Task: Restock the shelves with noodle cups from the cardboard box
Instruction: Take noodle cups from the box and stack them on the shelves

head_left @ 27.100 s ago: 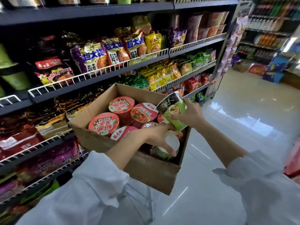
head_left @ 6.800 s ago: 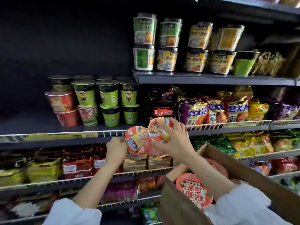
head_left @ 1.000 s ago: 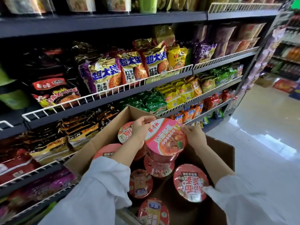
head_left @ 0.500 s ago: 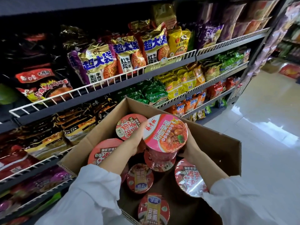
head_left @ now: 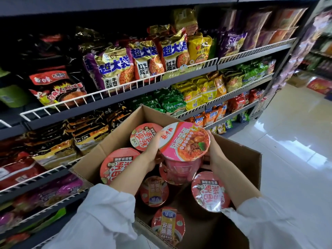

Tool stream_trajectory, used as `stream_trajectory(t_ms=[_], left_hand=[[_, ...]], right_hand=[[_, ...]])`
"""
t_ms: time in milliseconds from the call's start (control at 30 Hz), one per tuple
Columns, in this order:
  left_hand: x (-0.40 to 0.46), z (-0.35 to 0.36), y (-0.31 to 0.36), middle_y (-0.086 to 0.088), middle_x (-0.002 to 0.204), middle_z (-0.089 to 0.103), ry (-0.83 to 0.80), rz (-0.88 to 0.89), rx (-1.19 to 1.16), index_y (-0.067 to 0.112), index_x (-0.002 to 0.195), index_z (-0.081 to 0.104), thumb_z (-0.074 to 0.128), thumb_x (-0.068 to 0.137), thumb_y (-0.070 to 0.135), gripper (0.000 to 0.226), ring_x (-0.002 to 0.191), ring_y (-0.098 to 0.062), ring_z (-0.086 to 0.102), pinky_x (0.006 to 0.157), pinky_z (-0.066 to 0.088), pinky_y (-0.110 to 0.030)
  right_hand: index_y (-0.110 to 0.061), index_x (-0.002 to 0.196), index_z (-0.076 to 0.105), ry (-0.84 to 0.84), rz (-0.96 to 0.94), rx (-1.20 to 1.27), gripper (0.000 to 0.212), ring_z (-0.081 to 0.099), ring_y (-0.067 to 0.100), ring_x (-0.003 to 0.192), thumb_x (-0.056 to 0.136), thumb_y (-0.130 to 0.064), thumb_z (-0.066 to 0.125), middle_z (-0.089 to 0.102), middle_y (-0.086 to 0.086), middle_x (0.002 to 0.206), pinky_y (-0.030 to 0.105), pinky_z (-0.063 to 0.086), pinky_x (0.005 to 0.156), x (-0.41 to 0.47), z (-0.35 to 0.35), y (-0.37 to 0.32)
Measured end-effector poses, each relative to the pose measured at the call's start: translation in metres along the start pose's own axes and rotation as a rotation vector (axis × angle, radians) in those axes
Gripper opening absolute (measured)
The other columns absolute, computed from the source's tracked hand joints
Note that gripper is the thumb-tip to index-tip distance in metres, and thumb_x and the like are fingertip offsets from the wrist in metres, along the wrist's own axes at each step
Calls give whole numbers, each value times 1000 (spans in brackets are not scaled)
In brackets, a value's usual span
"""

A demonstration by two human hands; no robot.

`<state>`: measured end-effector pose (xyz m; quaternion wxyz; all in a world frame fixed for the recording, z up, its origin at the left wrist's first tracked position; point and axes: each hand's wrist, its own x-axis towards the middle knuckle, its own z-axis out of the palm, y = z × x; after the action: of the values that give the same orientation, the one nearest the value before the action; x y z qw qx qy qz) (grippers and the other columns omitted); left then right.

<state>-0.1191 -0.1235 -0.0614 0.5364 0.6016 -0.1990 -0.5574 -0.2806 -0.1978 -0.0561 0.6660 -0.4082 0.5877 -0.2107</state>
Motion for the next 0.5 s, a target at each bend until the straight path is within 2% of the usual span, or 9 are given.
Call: stream_trajectory(t_ms=[100, 167, 233, 300, 367, 433, 500], left_hand=[[-20, -7, 15, 1, 69, 69, -20, 43, 10, 17, 84, 63, 41, 96, 36, 31, 62, -14, 63, 64, 47, -26], [-38, -16, 31, 4, 58, 68, -15, 101, 24, 15, 80, 59, 37, 98, 29, 32, 50, -9, 63, 56, 48, -21], [-58, -30, 47, 4, 56, 67, -7, 166, 39, 14, 82, 56, 33, 100, 25, 31, 45, -6, 61, 51, 48, -17], [-85, -46, 61, -1, 63, 65, -3, 224, 32, 12, 87, 53, 34, 100, 24, 27, 48, -8, 61, 53, 48, -18], [-116, -69, 70, -2, 61, 65, 34, 251, -9, 11, 89, 54, 37, 99, 28, 26, 49, -11, 61, 50, 48, -18], [-147, -97, 77, -2, 64, 66, 87, 280, -39, 10, 96, 56, 40, 98, 33, 28, 56, -14, 61, 47, 47, -15], [-180, -126, 84, -3, 73, 64, 139, 314, -60, 12, 97, 56, 40, 98, 33, 27, 64, -16, 59, 55, 50, -20]], right_hand=[[-24, 137, 47, -4, -63, -15, 73, 47, 30, 123, 86, -73, 29, 53, 9, 135, 45, 41, 93, -25, 7, -8], [-25, 136, 47, -23, -118, 0, 72, 48, 29, 123, 86, -73, 29, 53, 8, 135, 46, 40, 97, -45, 17, -12], [-23, 136, 47, -47, -169, 10, 72, 48, 28, 123, 87, -72, 29, 54, 8, 134, 47, 38, 103, -71, 32, -17], [-23, 136, 48, -78, -229, 7, 71, 50, 27, 122, 87, -71, 29, 55, 8, 134, 45, 38, 103, -102, 52, -23], [-24, 134, 50, -125, -305, 5, 66, 52, 24, 116, 89, -68, 28, 57, 6, 130, 43, 39, 100, -135, 75, -26], [-23, 129, 53, -180, -374, 10, 60, 55, 22, 107, 92, -64, 28, 60, 6, 119, 39, 41, 95, -168, 102, -26], [-23, 123, 56, -210, -400, 5, 57, 56, 20, 94, 92, -63, 29, 62, 4, 104, 37, 43, 90, -194, 134, -22]])
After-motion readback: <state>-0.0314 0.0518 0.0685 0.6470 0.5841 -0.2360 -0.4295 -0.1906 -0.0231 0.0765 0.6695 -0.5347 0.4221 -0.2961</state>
